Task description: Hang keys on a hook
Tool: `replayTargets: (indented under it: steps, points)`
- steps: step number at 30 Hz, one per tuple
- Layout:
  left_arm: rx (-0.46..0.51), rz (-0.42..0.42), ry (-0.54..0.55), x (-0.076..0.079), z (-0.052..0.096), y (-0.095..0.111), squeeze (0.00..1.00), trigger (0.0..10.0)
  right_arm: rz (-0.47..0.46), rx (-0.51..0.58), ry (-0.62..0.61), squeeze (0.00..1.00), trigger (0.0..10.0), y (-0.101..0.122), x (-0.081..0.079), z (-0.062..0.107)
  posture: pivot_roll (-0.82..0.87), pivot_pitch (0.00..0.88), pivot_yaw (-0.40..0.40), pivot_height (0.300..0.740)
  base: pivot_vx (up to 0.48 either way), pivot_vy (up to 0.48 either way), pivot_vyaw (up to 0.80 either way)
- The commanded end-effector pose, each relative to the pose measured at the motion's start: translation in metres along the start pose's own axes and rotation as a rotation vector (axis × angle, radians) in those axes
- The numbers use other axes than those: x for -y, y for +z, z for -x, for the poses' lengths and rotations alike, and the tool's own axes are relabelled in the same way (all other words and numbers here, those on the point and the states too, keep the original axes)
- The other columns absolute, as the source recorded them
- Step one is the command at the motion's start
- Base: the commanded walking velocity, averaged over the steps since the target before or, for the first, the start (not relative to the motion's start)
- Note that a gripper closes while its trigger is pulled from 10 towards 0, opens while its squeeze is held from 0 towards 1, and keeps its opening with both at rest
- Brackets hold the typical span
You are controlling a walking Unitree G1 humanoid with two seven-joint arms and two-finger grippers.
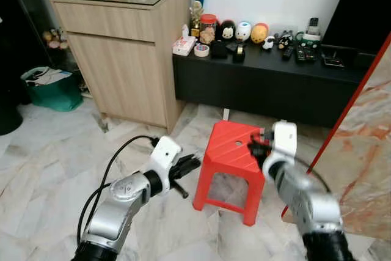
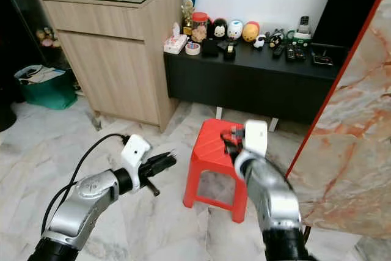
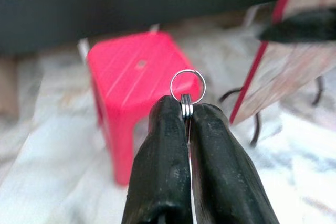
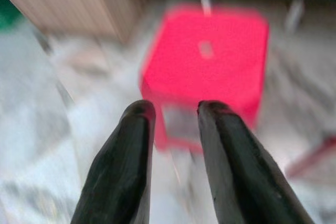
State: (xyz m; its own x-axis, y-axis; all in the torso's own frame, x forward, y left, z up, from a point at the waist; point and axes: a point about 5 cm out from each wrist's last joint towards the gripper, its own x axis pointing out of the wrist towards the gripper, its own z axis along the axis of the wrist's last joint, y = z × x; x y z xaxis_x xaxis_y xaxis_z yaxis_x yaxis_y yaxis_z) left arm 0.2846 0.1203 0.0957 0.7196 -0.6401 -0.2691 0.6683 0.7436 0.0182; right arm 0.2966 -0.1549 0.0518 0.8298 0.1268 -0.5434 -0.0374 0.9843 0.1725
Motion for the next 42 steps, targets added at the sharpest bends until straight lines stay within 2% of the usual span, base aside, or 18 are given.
replayTargets:
  steps: [1,2,4,5,6,7,8,9,11,12,23,25,28,29,30,33,38,42]
  points:
    - [-0.021,0.012,0.058,-0.006,0.001,-0.005,0.00,0.0,0.033,-0.026,-0.015,0.00,10.0,-0.012,0.002,-0.004,0.02,0.000,-0.012,0.723,0.000,0.000,0.00]
    - [-0.050,-0.006,0.126,-0.013,0.002,-0.010,0.00,0.0,0.039,-0.057,-0.058,0.00,10.0,-0.027,0.012,-0.006,0.03,0.000,-0.016,0.723,0.000,0.000,0.00]
    - [-0.062,-0.013,0.155,-0.016,0.002,-0.012,0.00,0.0,0.032,-0.068,-0.068,0.00,10.0,-0.033,0.014,-0.007,0.03,0.000,-0.018,0.723,0.000,0.000,0.00]
    - [-0.104,-0.014,0.234,-0.026,0.005,-0.020,0.00,0.0,-0.009,-0.105,-0.084,0.00,10.0,-0.051,0.023,-0.008,0.03,0.000,-0.019,0.723,0.000,0.000,0.00]
    - [-0.116,-0.014,0.257,-0.028,0.005,-0.022,0.00,0.0,-0.018,-0.116,-0.089,0.00,10.0,-0.057,0.026,-0.008,0.02,0.000,-0.021,0.723,0.000,0.000,0.00]
    - [-0.145,-0.009,0.339,-0.037,0.007,-0.029,0.00,7.0,-0.016,-0.148,-0.106,0.00,10.0,-0.071,0.033,-0.008,0.03,0.000,-0.025,0.723,0.000,0.000,0.00]
    - [-0.155,-0.006,0.365,-0.040,0.008,-0.031,0.00,7.0,-0.012,-0.163,-0.112,0.00,10.0,-0.076,0.035,-0.007,0.03,0.000,-0.025,0.723,0.000,0.000,0.00]
    - [-0.183,-0.023,0.421,-0.046,0.011,-0.036,0.00,10.0,0.009,-0.174,-0.117,0.00,10.0,-0.083,0.038,-0.006,0.03,0.000,-0.031,0.723,0.000,0.000,0.00]
    - [-0.234,-0.051,0.527,-0.058,0.019,-0.046,0.00,10.0,0.013,-0.225,-0.130,0.00,10.0,-0.105,0.044,-0.001,0.02,0.000,-0.036,0.723,0.000,0.000,0.00]
    - [-0.240,-0.054,0.540,-0.059,0.021,-0.048,0.00,10.0,0.018,-0.237,-0.132,0.00,10.0,-0.109,0.044,0.000,0.02,0.000,-0.036,0.723,0.000,0.000,0.00]
    - [-0.244,-0.034,0.580,-0.055,0.023,-0.068,0.00,10.0,0.043,-0.327,-0.123,0.00,10.0,-0.145,0.048,0.011,0.03,0.000,-0.047,0.723,0.000,0.000,0.00]
    - [-0.257,-0.016,0.590,-0.054,0.024,-0.074,0.00,10.0,0.029,-0.324,-0.125,0.00,10.0,-0.147,0.049,0.012,0.03,0.000,-0.045,0.723,0.000,0.000,0.00]
    - [-0.318,0.054,0.632,-0.054,0.031,-0.096,0.00,10.0,-0.006,-0.352,-0.167,0.00,10.0,-0.157,0.058,0.019,0.01,0.000,-0.041,0.723,0.000,0.000,0.00]
    - [-0.337,0.073,0.623,-0.052,0.034,-0.105,0.00,10.0,0.026,-0.399,-0.190,0.00,10.0,-0.164,0.062,0.024,0.01,0.000,-0.045,0.723,0.000,0.000,0.00]
    - [-0.378,0.101,0.623,-0.049,0.043,-0.122,0.00,10.0,-0.010,-0.426,-0.244,0.00,10.0,-0.170,0.071,0.031,0.02,0.000,-0.052,0.723,0.000,0.000,0.00]
    - [-0.432,0.113,0.638,-0.047,0.055,-0.138,0.00,10.0,-0.116,-0.395,-0.308,0.00,10.0,-0.170,0.079,0.034,0.02,0.000,-0.049,0.723,0.000,0.000,0.00]
    - [-0.605,0.164,0.648,-0.033,0.087,-0.179,0.00,10.0,-0.056,-0.454,-0.306,0.00,10.0,-0.184,0.077,0.041,-0.01,0.000,-0.031,0.723,0.000,0.000,0.00]
    - [-0.655,0.223,0.670,-0.022,0.096,-0.194,0.00,10.0,-0.062,-0.488,-0.317,0.00,10.0,-0.190,0.074,0.043,0.00,0.000,-0.038,0.723,0.000,-0.208,0.00]
